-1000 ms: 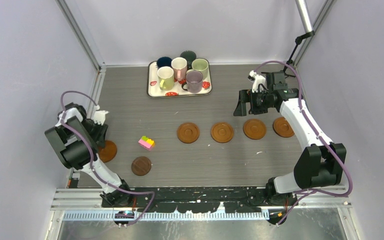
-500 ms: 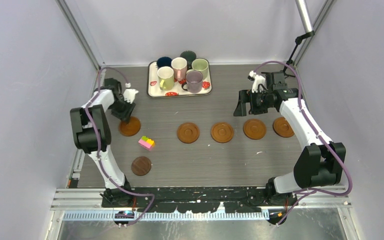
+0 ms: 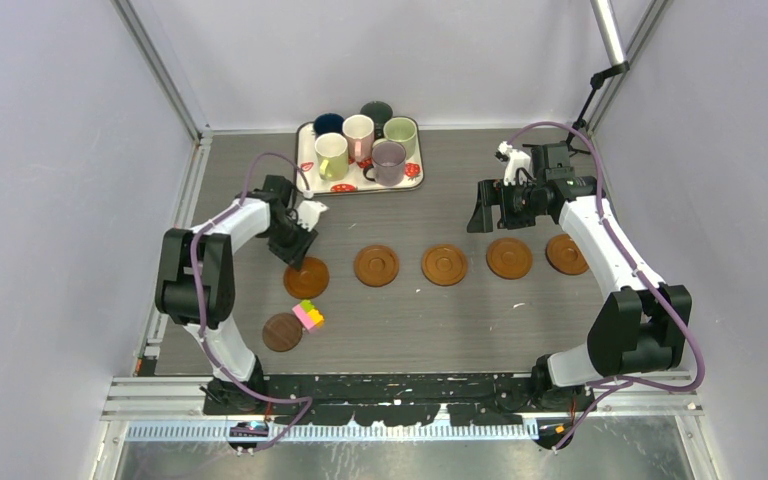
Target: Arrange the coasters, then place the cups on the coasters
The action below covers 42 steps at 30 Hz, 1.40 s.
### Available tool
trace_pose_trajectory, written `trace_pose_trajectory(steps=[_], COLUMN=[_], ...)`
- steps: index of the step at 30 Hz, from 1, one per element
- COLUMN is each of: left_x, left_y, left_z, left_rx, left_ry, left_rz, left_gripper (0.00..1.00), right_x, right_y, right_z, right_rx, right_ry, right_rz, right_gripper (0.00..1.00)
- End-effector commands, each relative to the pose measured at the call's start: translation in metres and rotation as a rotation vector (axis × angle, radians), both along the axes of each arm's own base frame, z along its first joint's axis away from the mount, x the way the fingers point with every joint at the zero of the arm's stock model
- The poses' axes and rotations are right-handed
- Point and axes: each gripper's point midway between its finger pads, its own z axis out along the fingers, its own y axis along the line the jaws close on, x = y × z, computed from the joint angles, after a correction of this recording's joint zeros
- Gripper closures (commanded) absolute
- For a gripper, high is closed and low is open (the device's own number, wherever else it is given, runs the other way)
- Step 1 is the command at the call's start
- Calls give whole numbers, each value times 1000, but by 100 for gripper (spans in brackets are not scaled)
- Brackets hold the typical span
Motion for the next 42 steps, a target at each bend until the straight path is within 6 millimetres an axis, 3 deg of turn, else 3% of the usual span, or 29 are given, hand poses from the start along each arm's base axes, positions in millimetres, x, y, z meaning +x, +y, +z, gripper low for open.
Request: trace_pose_trajectory(steps=[1,6,19,26,30,33,37,40,42], left_x=[-21,-14,31,46,49,48,33,7,-17], left_y=[-24,-27,1,17,17,14,13,18,25], left_z=[9,12,2,-1,1,11,51,76,81], left_rx=[-63,-33,130,137,118,95,-11,-95,-127], left_ry=[40,15,-85,-90,-93,-95,-104,-93,-67], left_rz=[19,27,89,126,123,116,98,49,12], left_gripper=[66,66,65,64,62,59,46,33,28], right_x=[3,2,0,0,1,1,1,1,1], right_y=[1,1,0,0,0,0,-1,0,0], right_z=[9,10,10,10,10,10,12,13,13], right_rx=[2,4,1,-2,-2,-2,-5,-3,-2], right_ry=[-38,-43,-46,-47,-46,-45,-52,-53,-50], right_rz=[15,14,13,13,13,13,13,14,16], right_gripper=[11,11,11,11,11,11,11,11,11])
